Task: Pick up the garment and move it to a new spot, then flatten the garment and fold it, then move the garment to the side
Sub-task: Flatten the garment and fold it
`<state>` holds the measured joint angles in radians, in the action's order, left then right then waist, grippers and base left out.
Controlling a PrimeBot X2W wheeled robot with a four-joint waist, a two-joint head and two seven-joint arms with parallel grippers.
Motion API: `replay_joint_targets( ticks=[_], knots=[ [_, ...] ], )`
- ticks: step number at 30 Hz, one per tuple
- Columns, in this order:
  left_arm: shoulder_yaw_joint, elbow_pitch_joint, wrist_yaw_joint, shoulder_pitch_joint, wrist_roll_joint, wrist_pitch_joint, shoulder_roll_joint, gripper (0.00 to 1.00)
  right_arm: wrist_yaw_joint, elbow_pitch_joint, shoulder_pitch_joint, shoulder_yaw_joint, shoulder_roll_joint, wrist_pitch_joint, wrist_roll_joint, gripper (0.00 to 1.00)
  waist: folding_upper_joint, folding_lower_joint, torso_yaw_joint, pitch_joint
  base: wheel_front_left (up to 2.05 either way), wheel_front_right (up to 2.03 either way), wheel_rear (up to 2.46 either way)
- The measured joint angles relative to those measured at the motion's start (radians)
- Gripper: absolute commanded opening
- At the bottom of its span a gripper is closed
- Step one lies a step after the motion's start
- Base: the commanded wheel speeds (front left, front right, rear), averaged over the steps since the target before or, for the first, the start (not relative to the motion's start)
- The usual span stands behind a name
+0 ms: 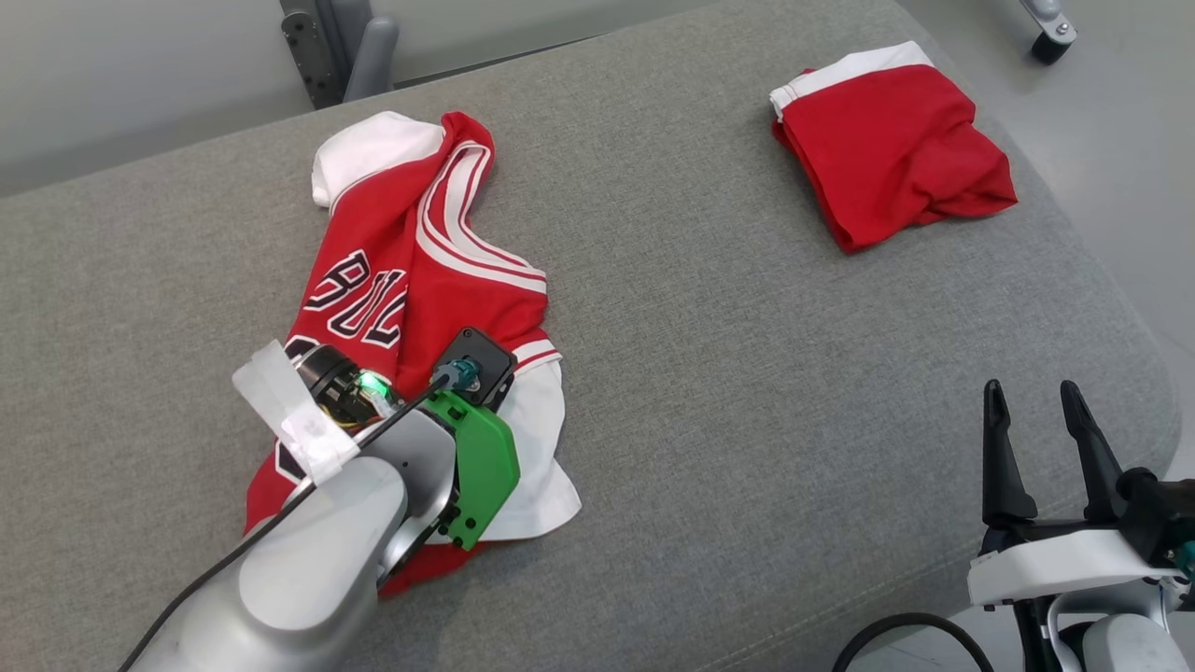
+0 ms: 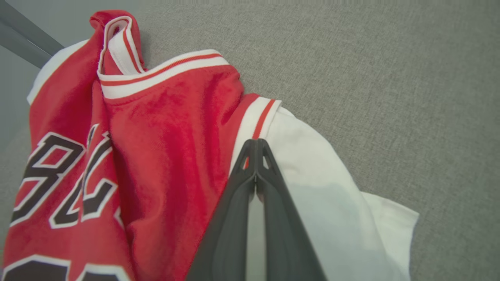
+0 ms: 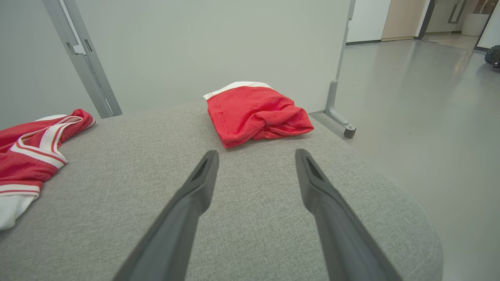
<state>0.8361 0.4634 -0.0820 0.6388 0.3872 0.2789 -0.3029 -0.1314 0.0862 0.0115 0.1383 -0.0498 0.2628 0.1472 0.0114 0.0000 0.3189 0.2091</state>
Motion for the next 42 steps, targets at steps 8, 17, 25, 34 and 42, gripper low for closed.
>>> replay_joint_targets(
  ticks=[8, 17, 25, 34, 42],
  knots=[
    [0.009, -0.034, -0.002, -0.009, 0.024, -0.001, 0.01, 0.0, 0.0, 0.002, 0.003, 0.0, 0.0, 0.0, 0.0, 1.0, 0.0, 0.0, 0.0, -0.007, 0.0, 0.0, 0.0],
    [0.055, -0.096, -0.007, -0.054, 0.044, 0.066, 0.005, 1.0, 0.0, 0.005, 0.001, 0.002, 0.0, 0.0, -0.001, 1.0, 0.0, 0.0, 0.002, -0.003, 0.0, 0.0, 0.0],
    [0.081, -0.102, 0.01, -0.056, 0.029, 0.104, -0.001, 0.98, 0.0, 0.005, 0.003, -0.003, 0.0, 0.0, -0.001, 1.0, 0.0, 0.0, 0.01, 0.005, 0.0, 0.0, 0.0],
    [0.088, -0.044, 0.025, -0.051, 0.003, 0.064, -0.005, 0.0, 0.0, 0.011, 0.01, -0.011, 0.0, 0.0, -0.001, 1.0, 0.0, 0.0, 0.029, 0.007, 0.0, 0.0, 0.0],
    [0.041, -0.127, 0.026, 0.035, 0.065, 0.03, 0.099, 0.0, 0.0, 0.013, 0.014, -0.013, 0.0, 0.0, 0.006, 1.0, 0.0, 0.0, 0.024, 0.02, 0.0, 0.0, 0.0]
  ],
)
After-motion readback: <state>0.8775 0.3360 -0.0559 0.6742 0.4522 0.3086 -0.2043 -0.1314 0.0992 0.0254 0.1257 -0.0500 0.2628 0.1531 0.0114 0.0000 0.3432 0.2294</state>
